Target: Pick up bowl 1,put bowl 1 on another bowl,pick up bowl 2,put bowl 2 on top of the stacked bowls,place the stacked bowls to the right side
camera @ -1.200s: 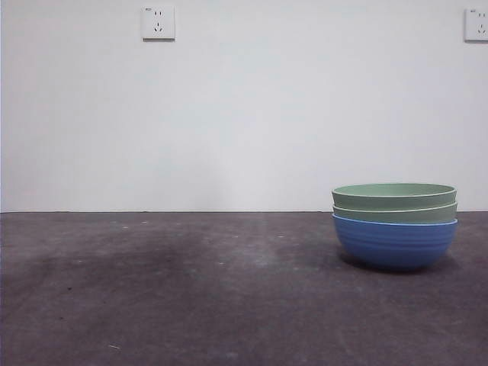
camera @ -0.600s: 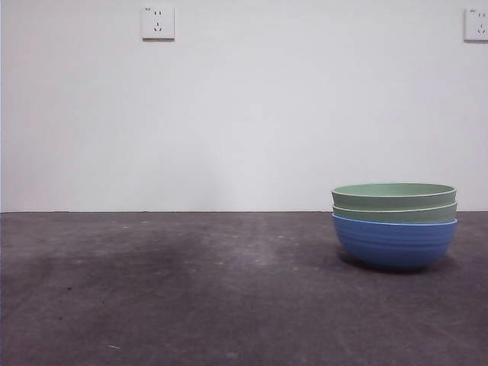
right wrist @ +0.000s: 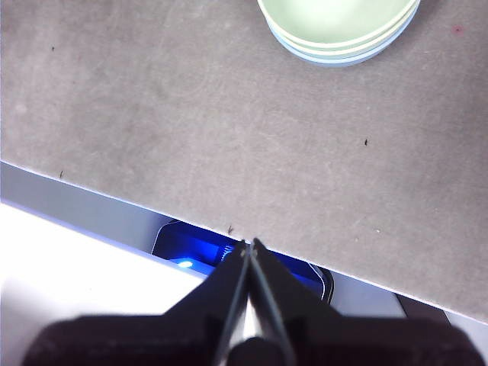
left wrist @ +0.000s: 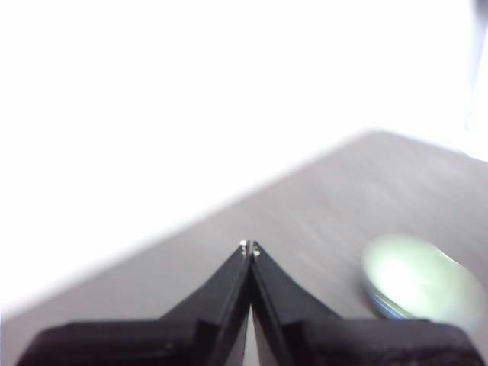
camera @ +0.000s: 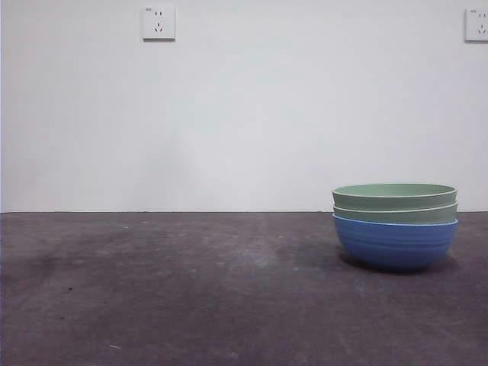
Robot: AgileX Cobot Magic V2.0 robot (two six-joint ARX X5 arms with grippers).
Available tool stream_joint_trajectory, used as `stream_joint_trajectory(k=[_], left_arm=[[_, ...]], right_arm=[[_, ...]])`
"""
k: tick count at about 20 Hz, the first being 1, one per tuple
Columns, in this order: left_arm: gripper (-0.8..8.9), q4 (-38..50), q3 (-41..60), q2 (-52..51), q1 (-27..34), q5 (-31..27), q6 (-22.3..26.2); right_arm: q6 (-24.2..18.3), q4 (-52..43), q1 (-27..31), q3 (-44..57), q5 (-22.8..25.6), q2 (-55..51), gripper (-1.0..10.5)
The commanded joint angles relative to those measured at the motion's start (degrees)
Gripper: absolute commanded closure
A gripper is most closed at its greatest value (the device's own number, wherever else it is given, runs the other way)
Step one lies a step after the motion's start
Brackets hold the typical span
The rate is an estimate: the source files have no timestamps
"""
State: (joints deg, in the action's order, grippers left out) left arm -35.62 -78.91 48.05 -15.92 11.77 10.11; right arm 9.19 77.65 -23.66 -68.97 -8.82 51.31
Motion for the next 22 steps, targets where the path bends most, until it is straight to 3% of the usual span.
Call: stream_joint_trajectory(k=[1,7,12,22], left_arm=[[8.16,9.03,11.15,-6.97,5.70,-0.02,1.86],[8.16,22.62,40.74,-25.22,11.96,-6.47,3.26],[8.16,29.99,60.61,-35.28,13.57,-7.78,0.50],[8.16,31.82,78.62,-47.39,14.19,-8.76,-1.97]], right_arm=[[0.17,-0.02,-0.09,0.44,0.17,0.00,9.4],[0.17,-0.02,-0.09,0.44,0.17,0.00,9.4],[0.17,-0.02,-0.09,0.44,0.17,0.00,9.4],[0.17,-0.02,-0.09,0.44,0.17,0.00,9.4]])
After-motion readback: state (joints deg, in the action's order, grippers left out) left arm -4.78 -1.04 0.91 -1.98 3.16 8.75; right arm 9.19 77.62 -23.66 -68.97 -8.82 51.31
